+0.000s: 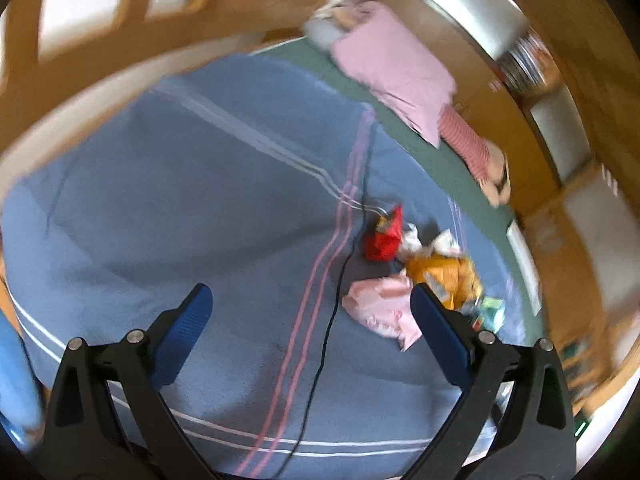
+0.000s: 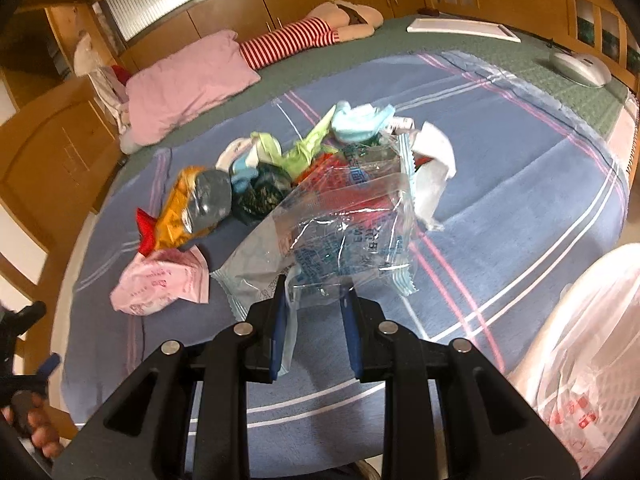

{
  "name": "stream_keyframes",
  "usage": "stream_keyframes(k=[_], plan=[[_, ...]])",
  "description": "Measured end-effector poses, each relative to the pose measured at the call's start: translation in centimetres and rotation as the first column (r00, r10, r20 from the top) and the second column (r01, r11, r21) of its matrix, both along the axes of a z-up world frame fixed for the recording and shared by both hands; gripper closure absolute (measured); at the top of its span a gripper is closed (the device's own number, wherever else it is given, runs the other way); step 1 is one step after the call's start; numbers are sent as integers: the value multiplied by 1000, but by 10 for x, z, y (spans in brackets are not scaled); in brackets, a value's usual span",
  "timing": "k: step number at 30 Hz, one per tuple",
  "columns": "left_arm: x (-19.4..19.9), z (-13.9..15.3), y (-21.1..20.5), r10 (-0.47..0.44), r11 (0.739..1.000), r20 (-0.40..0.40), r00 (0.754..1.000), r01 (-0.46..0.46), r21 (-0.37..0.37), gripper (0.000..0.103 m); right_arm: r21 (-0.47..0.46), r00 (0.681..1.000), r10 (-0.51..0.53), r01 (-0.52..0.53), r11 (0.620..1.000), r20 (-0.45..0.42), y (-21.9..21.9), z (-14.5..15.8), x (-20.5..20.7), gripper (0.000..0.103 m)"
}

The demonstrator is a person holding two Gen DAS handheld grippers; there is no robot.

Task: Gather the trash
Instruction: 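Close the right gripper on the clear plastic bag and lift it, then grasp the pink tissue with the left gripper while the right gripper holds the clear bag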

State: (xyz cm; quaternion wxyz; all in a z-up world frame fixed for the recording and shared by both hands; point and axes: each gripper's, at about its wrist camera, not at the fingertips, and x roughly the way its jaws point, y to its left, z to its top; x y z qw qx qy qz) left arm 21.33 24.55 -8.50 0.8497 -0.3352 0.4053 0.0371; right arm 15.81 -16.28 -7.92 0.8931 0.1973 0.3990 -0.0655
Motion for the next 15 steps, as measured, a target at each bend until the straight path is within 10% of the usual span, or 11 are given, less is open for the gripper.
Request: stream_keyframes(k=[4,8,15], plan=[[16,-3,-16,4,1000,-72,997,-4,-7,5,-30,999,22,-21,999,40,-13,15,-9,76],[50,6,-89,-127,977,-82,989,139,161,4,-42,998,19,-17,999,62,-28,23,-13,76],[87,-61,-129,-73,967,-254,964,131,217,14,-90,997,28,-21,996,72,-53,26,-24,77]])
